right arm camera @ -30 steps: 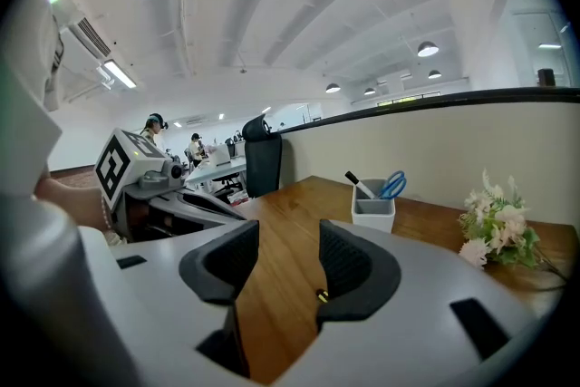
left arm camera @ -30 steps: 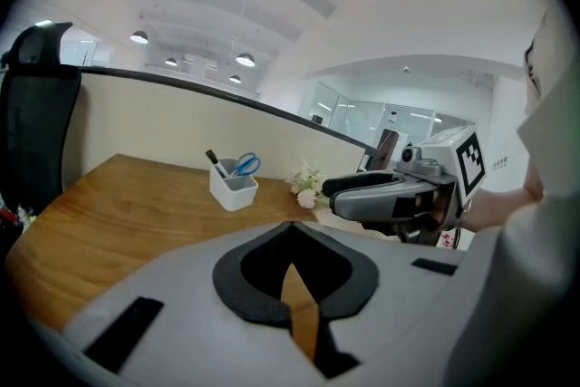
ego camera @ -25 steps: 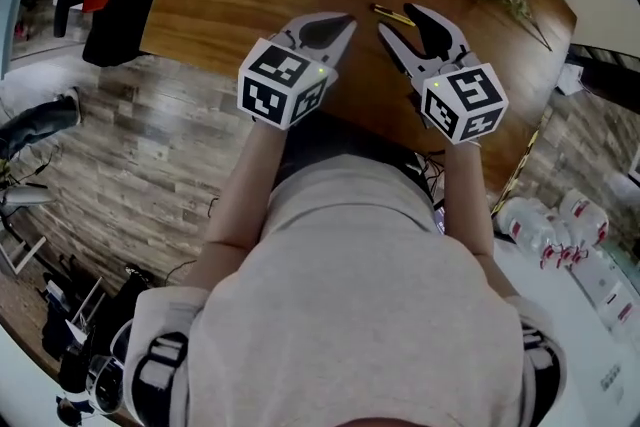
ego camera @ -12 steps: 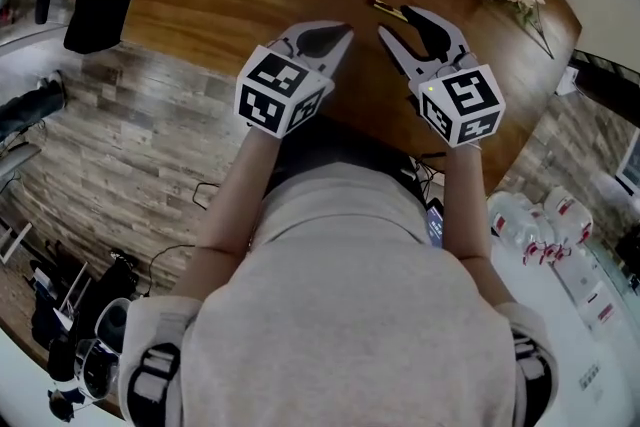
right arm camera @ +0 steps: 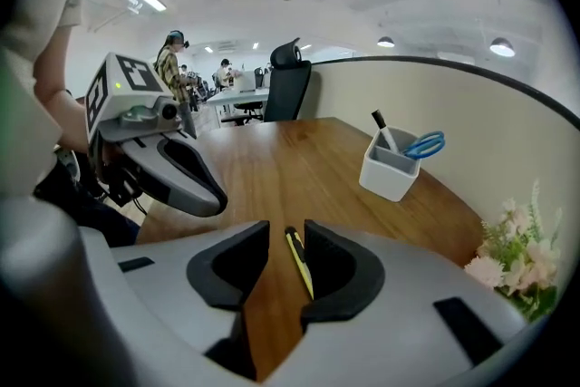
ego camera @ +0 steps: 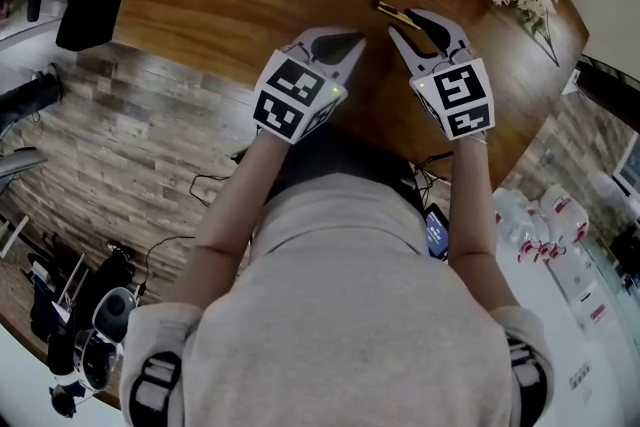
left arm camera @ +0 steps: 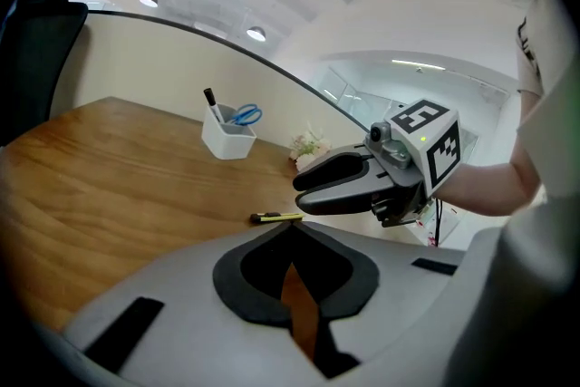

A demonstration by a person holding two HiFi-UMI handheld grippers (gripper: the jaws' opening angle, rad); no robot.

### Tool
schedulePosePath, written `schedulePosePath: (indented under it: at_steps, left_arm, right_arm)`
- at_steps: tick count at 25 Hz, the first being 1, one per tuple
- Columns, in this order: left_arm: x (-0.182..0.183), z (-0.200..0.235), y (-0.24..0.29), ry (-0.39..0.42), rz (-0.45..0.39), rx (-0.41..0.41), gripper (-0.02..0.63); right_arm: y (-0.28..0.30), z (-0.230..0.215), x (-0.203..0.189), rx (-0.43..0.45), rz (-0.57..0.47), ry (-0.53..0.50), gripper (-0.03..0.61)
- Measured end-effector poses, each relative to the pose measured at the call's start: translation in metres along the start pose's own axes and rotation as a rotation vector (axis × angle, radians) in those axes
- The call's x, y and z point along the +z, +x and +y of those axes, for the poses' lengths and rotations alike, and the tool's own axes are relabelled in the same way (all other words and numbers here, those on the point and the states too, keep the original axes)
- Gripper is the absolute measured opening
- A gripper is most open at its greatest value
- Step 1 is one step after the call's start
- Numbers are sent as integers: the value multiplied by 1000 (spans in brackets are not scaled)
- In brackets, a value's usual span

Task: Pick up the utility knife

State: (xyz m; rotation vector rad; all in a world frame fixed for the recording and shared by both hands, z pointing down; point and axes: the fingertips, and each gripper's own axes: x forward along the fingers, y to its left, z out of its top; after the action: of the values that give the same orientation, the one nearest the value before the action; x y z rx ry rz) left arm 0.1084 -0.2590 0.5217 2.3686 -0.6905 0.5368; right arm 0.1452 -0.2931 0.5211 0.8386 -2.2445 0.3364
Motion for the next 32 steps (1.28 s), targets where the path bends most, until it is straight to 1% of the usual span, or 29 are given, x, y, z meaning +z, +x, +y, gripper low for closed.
schedulePosePath:
  at_steps: [5,12,18,22,27,32]
  left_arm:
    - [-5,4,8,-5,22,-10,15]
    - [-6,13,16,-14,36,-12,15]
    - [-7,17,19,-23,42,-14,15]
    - [-7,19,20,-15,45,-17,15]
    - [-10,19,21,10,59,-17,15]
    - [-9,19,21,12,59,-13,15]
  right_arm:
    - [19,2,-18,42,87,-70,127]
    - [38,-8,-29,47,156,-137,127]
    - [47,-11,-39,76,204,-155,127]
    - [50,-13,-44,82,237,-169,106]
    - [51,-9,-47,107,245,-168,71]
    - [50,-10,-48,102,259,-160,69]
